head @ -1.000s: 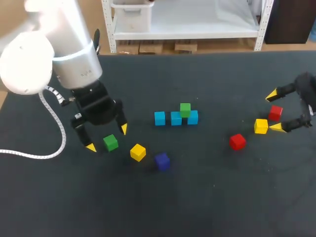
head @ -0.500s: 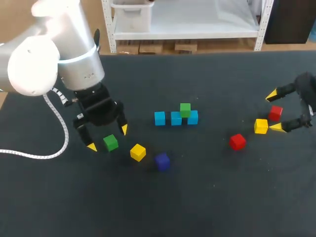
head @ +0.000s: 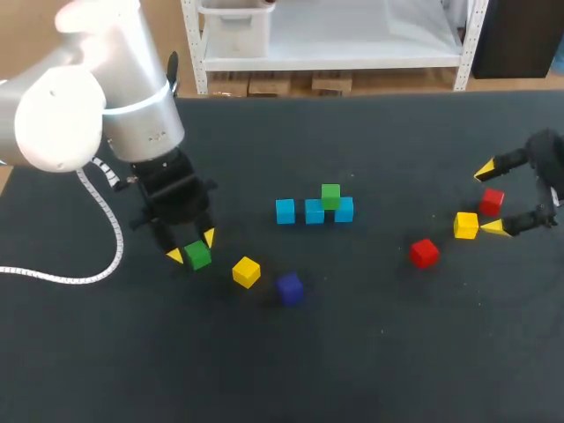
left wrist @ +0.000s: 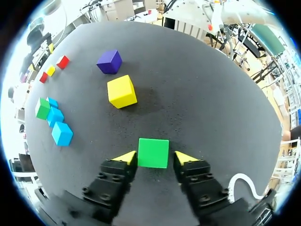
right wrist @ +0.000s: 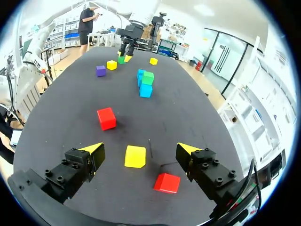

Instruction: Place the blue cubes, place green cubes on the blue cubes, place the yellow cubes on the green cubes, then place the red cubes on the yellow cubes, and place purple cube on the red cubes.

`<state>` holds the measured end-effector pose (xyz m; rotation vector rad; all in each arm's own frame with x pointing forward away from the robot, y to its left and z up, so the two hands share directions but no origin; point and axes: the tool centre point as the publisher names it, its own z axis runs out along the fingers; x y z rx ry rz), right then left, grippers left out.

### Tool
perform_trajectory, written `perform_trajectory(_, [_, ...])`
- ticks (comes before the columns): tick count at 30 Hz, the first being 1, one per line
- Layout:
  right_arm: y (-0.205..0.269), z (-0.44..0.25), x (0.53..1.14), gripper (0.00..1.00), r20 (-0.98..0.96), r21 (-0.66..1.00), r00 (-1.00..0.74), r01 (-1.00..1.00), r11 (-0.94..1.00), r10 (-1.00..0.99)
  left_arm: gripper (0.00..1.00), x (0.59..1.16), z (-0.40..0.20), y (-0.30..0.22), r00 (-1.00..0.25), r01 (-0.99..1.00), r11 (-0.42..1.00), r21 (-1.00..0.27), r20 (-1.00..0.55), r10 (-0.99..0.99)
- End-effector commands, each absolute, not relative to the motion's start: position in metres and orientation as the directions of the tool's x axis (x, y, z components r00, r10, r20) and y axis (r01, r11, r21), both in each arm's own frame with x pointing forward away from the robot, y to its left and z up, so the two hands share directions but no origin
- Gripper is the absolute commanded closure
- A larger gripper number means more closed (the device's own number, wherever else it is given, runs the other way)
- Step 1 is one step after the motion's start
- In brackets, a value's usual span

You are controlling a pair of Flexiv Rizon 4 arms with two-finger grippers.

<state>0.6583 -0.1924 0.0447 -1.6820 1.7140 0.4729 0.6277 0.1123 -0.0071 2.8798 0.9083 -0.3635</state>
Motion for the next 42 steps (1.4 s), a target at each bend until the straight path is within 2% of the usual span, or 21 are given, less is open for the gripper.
perform_trajectory(1, [-0.193, 0.044, 0.659, 0.0, -0.686, -0.201, 0.069, -0.975, 0.098, -0.725, 0.69, 0.628, -0.011, 0.11, 0.789, 0.58, -0.815, 0.024, -0.266, 0.554])
perform_trajectory(3, [-0.193, 0.044, 0.659, 0.0, -0.686, -0.201, 0.069, -0.975, 0.098, -0.725, 0.78, 0.627, -0.013, 0.109, 0.783, 0.588, -0.809, 0.022, -0.267, 0.562])
perform_trajectory(4, [-0.193, 0.044, 0.659, 0.0, -0.686, -0.201, 0.069, -0.975, 0.098, -0.725, 0.95, 0.626, -0.013, 0.108, 0.779, 0.593, -0.805, 0.022, -0.269, 0.566])
perform_trajectory(5, [-0.193, 0.044, 0.659, 0.0, -0.686, -0.201, 0.069, -0.975, 0.098, -0.725, 1.0, 0.626, -0.014, 0.108, 0.771, 0.603, -0.798, 0.018, -0.27, 0.577])
perform_trajectory(12, [-0.193, 0.044, 0.659, 0.0, -0.686, -0.201, 0.069, -0.975, 0.098, -0.725, 1.0, 0.626, 0.007, 0.107, 0.696, 0.697, -0.716, 0.018, -0.253, 0.671])
perform_trajectory(17, [-0.193, 0.044, 0.659, 0.0, -0.686, -0.201, 0.069, -0.975, 0.098, -0.725, 1.0, 0.635, 0.037, 0.103, 0.534, 0.84, -0.54, 0.05, -0.249, 0.808])
perform_trajectory(28, [-0.193, 0.044, 0.659, 0.0, -0.686, -0.201, 0.069, -0.975, 0.098, -0.725, 1.0, 0.653, 0.081, 0.068, 0.264, 0.962, -0.271, 0.025, -0.316, 0.911])
perform_trajectory(42, [-0.193, 0.044, 0.659, 0.0, -0.686, -0.201, 0.069, -0.975, 0.098, -0.725, 1.0, 0.679, 0.088, -0.006, 0.148, 0.989, -0.149, 0.021, -0.291, 0.945])
